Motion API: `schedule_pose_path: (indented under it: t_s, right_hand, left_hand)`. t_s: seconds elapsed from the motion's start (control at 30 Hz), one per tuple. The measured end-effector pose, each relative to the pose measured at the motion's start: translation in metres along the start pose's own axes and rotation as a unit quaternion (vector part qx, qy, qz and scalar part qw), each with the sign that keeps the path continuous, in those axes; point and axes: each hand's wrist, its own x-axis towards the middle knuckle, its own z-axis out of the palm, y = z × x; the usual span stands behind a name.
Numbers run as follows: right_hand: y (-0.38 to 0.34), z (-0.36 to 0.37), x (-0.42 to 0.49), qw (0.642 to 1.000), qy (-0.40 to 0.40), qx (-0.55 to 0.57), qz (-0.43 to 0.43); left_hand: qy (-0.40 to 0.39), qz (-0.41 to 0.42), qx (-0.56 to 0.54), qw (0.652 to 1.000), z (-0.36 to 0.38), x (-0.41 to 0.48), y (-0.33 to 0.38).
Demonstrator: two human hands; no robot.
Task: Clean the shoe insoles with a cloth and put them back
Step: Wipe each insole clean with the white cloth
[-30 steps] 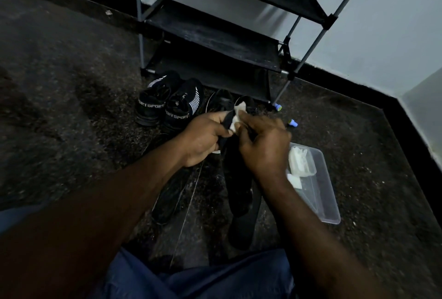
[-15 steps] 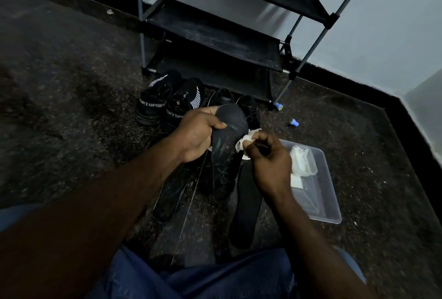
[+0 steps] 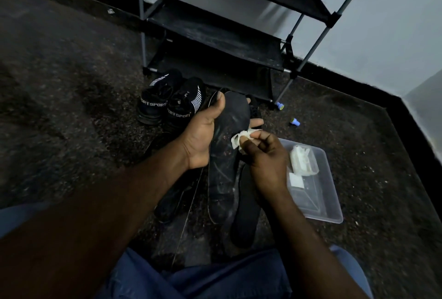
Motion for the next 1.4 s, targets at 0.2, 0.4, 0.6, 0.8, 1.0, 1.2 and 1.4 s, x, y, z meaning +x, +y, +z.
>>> schedule_pose_path:
  t_s: [0.2, 0.4, 0.6, 0.8, 1.0, 1.2, 1.4]
  right_hand:
    - [-0.012, -0.001, -0.01, 0.974, 0.078, -0.166, -0.132]
    - [-0.035, 0.011, 0.0, 0.943, 0.052, -0.224, -0.24]
    - [-0.038, 0.029, 0.022, 0.897, 0.034, -0.367, -0.244]
    - [-0.029, 0.042, 0.007, 0.907, 0.011, -0.363, -0.216]
    - [-0.017, 0.042, -0.03, 0.896, 0.004, -0.363, -0.254]
    - [-0.014, 0.042, -0.041, 0.864, 0.025, -0.404, -0.299]
    - [-0.034, 0.05, -0.008, 0.858, 0.091, -0.437, -0.253]
  left_hand:
    - [0.029, 0.02, -0.008, 0.999, -0.005, 0.001, 0.004]
    - [0.03, 0.011, -0.005, 0.999, -0.009, 0.002, 0.0]
    - [0.055, -0.007, 0.038, 0.998, -0.014, 0.006, -0.001]
    - [0.083, 0.013, 0.068, 0.994, -0.012, 0.005, 0.001]
    - [0.082, 0.026, 0.022, 0.996, -0.004, 0.005, 0.001]
    - [0.105, 0.022, -0.002, 0.994, -0.006, 0.005, -0.004]
    - [0.11, -0.008, 0.042, 0.993, -0.005, 0.005, -0.014]
